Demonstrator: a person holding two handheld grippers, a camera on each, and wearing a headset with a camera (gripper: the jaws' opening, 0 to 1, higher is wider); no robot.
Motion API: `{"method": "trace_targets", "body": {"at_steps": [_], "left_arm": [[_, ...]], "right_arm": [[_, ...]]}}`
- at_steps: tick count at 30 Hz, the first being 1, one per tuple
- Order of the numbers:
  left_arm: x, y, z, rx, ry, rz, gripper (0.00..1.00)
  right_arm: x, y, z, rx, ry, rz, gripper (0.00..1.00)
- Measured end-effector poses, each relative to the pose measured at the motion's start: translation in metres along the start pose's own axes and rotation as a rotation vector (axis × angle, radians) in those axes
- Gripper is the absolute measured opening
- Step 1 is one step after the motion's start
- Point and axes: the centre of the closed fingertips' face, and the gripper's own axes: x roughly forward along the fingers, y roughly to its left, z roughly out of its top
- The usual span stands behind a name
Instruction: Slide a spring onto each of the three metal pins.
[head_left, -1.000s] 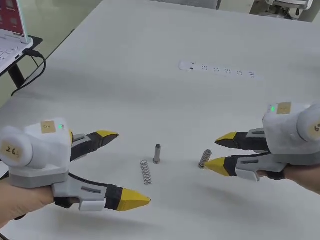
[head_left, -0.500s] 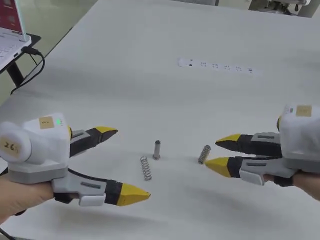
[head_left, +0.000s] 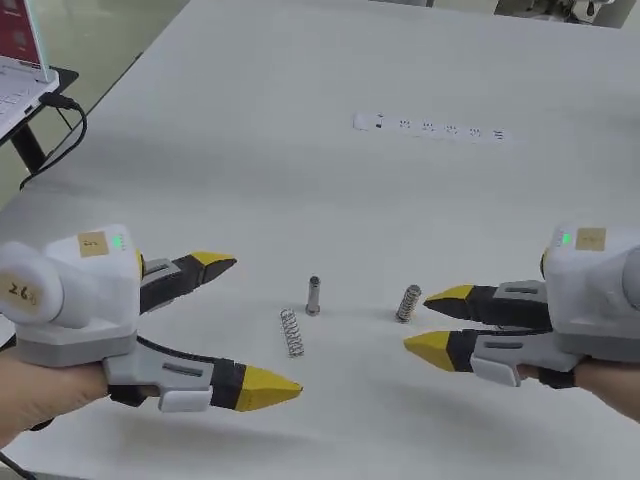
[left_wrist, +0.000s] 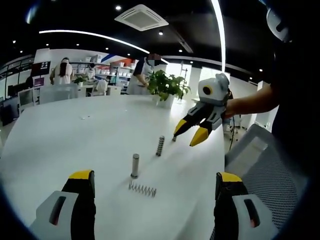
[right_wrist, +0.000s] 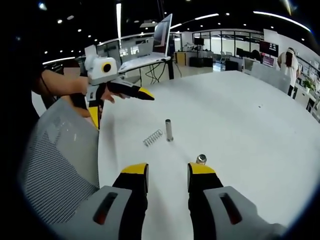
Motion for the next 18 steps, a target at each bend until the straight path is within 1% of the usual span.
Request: {"method": "trace_targets", "body": {"at_steps": [8,13,16,18], "left_arm": [[-0.003,0.001,-0.002,-0.005,0.006,0.006,0.98],[-0.003,0.001,-0.001,-0.006,0.003,0.007,0.98],[-0.002,0.001,-0.002,-0.011,0.007,0.005,0.98],[-0.002,0.001,-0.002,-0.005,0.010,0.005,0.98]], "right_arm": [[0.010,0.009,0.008,-0.010,0.004,0.023,0.29],[0.017,0.016,0.013,0.007,-0.003,0.037,0.28],[0.021,0.022,0.014,-0.017,0.001,0.047,0.28],[0.024,0.023,0.016,-0.016,0.001,0.049,0.28]]}}
